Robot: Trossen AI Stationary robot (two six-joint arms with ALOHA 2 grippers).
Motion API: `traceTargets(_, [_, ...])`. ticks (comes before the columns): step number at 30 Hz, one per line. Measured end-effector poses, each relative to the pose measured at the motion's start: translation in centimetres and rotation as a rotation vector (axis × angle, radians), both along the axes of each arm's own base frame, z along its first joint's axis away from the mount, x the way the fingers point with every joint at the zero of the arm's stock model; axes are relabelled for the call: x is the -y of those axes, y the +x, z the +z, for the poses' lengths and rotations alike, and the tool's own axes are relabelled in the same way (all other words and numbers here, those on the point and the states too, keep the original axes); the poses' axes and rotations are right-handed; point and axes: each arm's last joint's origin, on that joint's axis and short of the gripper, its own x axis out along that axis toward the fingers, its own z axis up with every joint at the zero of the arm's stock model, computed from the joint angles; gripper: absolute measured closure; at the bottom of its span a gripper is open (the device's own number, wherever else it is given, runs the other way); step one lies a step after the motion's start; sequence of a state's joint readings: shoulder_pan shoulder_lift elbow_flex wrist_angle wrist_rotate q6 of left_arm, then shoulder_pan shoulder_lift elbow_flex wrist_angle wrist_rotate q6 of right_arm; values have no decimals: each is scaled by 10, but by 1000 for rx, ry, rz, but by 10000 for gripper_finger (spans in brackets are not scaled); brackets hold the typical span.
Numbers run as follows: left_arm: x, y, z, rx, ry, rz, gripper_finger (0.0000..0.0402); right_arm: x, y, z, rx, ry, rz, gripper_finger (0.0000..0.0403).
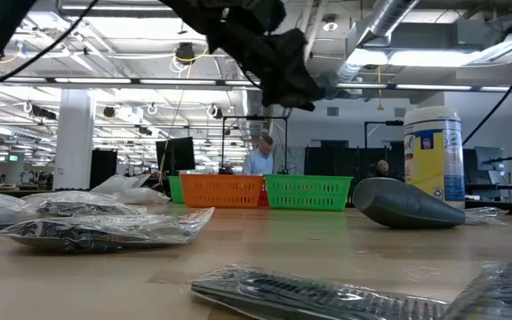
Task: Pick & Place Travel size toiletries
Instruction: Put the black deodorant into the green bin
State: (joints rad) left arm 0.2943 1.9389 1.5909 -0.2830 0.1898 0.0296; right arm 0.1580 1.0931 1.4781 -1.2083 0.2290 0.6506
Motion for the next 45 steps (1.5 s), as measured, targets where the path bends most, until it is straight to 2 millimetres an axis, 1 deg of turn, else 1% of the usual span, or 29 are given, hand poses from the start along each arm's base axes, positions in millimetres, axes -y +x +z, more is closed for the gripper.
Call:
traceTargets(3, [-6, 12, -8, -61, 93, 5, 211, 1, -5, -5, -15, -13, 41, 97])
traceTargets(8, [-13, 28, -34, -172, 191, -19, 211, 5, -7, -19, -42, -3, 66, 97])
traceTargets(11, [-16, 34, -50, -236, 238, -40, 211, 7, -8, -29, -49, -9, 63, 97])
traceTargets(13, [-19, 34, -62, -300, 239, -51, 211, 9, -9, -35, -55, -6, 52, 97])
traceTargets(15, [-19, 35, -69, -334, 249, -62, 211, 11, -9, -38, -45, 10, 42, 97])
traceTargets(19, [-21, 35, -70, -357, 322, -51, 210, 14, -7, -37, 0, 18, 30, 97])
traceTargets(27, [-22, 34, -74, -373, 339, -63, 210, 20, 2, -31, 92, -19, 39, 97])
traceTargets(33, [-18, 31, -84, -397, 329, -73, 210, 23, 4, -31, 100, -22, 45, 97])
traceTargets(41, [-18, 32, -84, -381, 325, -79, 207, 27, 4, -30, 102, -33, 31, 97])
traceTargets(45, [-17, 34, -96, -399, 309, -97, 207, 28, 4, -30, 101, -36, 28, 97])
